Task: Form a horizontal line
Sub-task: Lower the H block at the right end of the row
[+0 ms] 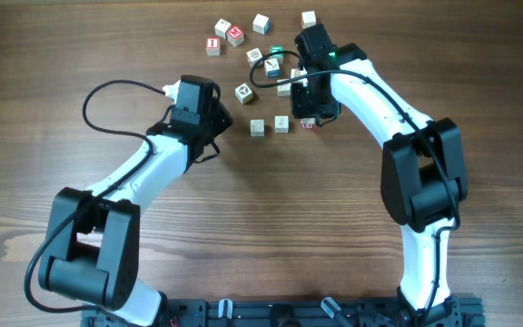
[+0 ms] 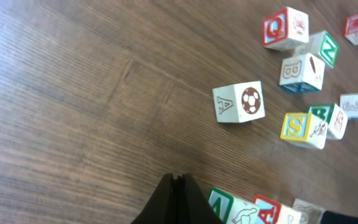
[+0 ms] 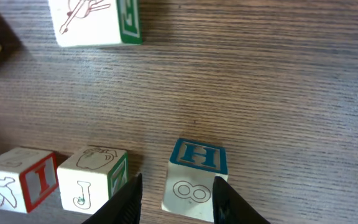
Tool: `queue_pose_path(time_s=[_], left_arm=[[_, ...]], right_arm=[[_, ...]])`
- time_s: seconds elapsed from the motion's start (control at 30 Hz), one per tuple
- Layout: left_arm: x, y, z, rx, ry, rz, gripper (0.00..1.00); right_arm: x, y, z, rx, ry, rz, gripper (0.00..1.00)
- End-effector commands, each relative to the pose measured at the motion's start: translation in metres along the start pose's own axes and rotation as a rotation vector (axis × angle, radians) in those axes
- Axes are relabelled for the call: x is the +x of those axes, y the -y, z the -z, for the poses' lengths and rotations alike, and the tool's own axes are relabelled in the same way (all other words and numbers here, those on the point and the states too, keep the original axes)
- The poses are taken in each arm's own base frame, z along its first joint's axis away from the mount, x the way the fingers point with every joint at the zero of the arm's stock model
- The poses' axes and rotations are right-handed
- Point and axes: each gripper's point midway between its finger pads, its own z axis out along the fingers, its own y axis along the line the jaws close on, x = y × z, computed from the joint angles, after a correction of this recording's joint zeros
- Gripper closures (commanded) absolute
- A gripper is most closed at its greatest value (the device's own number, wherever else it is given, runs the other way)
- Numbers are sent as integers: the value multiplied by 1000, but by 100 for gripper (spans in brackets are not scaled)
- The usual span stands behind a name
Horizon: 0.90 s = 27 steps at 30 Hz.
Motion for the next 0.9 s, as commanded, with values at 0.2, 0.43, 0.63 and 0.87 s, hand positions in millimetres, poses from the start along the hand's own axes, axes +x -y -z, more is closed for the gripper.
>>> queue_pose_path(time_s=[0.2,0.43,0.63,0.87], left_arm=[[36,-5,-40,19,-96,-290,96],[66,-4,-68,101,-195,-283,96],[76,-14,-71,70,-238,-275,96],[77,-15,-70,66,-243,-271,96]], right_arm=[[-17,50,13,103,66,-240,91],[-11,72,1,120,46,-260,86],[9,63,-33,29,15,-206,89],[14,38,-48,-136,22,-46,88]])
